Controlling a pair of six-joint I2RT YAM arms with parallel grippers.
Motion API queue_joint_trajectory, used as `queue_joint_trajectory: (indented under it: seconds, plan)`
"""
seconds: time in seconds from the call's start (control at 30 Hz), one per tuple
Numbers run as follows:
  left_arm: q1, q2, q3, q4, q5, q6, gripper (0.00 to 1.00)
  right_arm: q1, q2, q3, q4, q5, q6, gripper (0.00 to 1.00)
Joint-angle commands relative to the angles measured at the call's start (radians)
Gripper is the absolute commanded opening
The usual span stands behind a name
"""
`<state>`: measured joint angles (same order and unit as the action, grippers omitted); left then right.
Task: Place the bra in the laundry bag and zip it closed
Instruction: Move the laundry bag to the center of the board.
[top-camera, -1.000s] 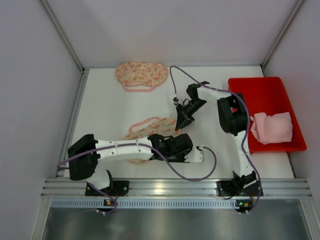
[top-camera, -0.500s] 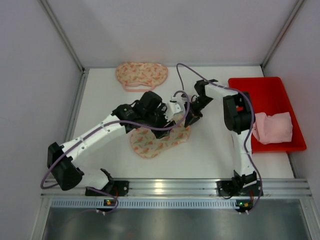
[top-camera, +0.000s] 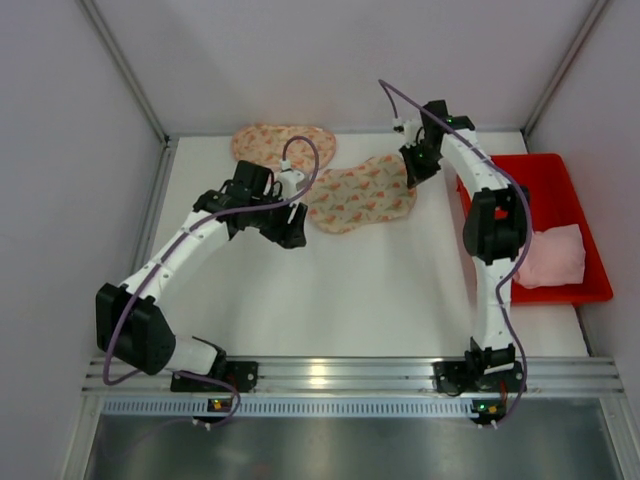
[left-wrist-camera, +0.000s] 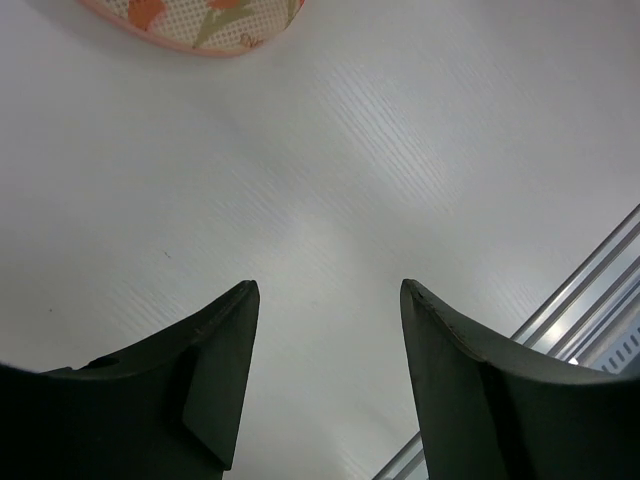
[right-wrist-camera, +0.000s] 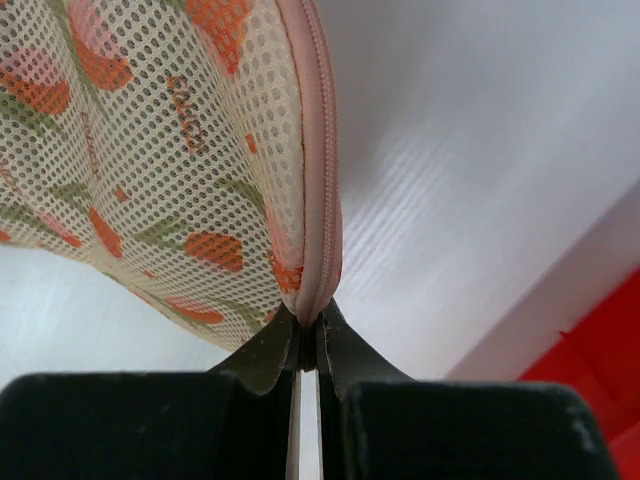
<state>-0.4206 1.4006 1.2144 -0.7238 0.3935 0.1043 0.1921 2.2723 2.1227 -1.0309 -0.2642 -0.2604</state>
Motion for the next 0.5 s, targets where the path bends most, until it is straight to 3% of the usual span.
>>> queue_joint_trajectory:
  seconds: [0.0, 0.23, 0.4, 0.43, 0.47]
  plan:
    - [0.022, 0.006, -0.015, 0.061, 0.062, -0.051, 0.64, 0.02, -0.031, 0.028, 0.104, 0.244, -0.125, 0.0]
    - [0.031, 0.009, -0.021, 0.066, 0.059, -0.071, 0.64, 0.032, 0.012, 0.039, 0.235, 0.523, -0.165, 0.0]
    - [0.036, 0.001, -0.036, 0.07, 0.039, -0.084, 0.64, 0.03, 0.018, 0.025, 0.285, 0.609, -0.093, 0.0]
    - [0.037, 0.0, -0.039, 0.072, 0.038, -0.084, 0.64, 0.03, 0.016, 0.025, 0.293, 0.605, -0.088, 0.02]
    - [0.036, -0.002, -0.042, 0.076, 0.035, -0.086, 0.64, 0.032, 0.013, 0.017, 0.305, 0.602, -0.08, 0.22]
